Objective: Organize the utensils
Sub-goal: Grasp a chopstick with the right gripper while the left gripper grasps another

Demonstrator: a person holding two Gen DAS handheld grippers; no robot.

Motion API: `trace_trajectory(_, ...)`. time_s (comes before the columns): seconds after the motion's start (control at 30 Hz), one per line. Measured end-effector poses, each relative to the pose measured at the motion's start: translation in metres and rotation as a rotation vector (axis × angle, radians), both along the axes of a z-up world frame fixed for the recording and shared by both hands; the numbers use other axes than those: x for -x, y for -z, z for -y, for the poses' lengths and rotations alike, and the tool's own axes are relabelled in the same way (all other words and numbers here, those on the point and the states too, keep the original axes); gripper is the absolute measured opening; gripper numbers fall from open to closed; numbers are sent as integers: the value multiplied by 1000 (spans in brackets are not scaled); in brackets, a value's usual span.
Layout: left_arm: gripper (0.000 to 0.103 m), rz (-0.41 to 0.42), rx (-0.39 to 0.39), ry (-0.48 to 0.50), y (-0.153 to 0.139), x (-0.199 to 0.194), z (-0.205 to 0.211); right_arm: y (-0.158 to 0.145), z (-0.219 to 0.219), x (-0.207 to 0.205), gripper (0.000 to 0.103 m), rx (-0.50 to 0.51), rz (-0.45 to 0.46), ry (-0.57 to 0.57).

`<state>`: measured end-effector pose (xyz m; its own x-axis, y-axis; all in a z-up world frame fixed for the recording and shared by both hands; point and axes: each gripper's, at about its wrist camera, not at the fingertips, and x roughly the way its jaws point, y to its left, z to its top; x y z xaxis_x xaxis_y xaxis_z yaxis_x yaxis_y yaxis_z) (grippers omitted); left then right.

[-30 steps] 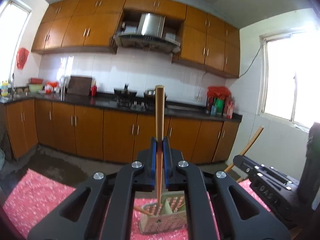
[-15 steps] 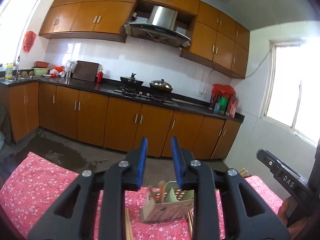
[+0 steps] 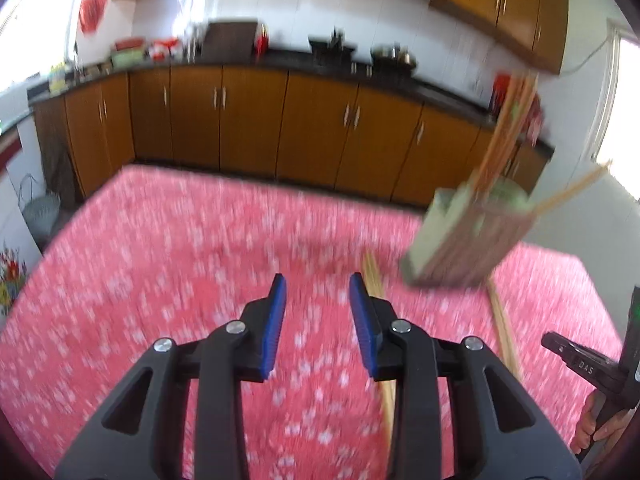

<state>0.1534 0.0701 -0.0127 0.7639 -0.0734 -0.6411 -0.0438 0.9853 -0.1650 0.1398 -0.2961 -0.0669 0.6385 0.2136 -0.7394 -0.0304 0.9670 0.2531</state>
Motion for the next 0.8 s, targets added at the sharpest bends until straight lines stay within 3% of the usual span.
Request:
trace_trajectory(0.2, 32, -103, 4, 70, 44, 5, 15, 23, -20, -6, 10, 48, -63, -44)
trace_trajectory(0.33, 30, -134, 16, 119, 54, 8, 31, 27, -21, -9, 8, 76, -64, -46)
trace_trajectory(0.43, 26, -162, 19, 158, 60, 9, 42, 27, -20, -10, 8, 169, -44, 16)
trace_trajectory(0.53, 22, -193, 38, 187, 69, 10, 50, 27, -5, -13, 8, 132, -56, 87)
trace_trajectory(0.8, 17, -220, -5, 219, 84, 12, 66, 26, -2, -10, 8, 154, -47, 75)
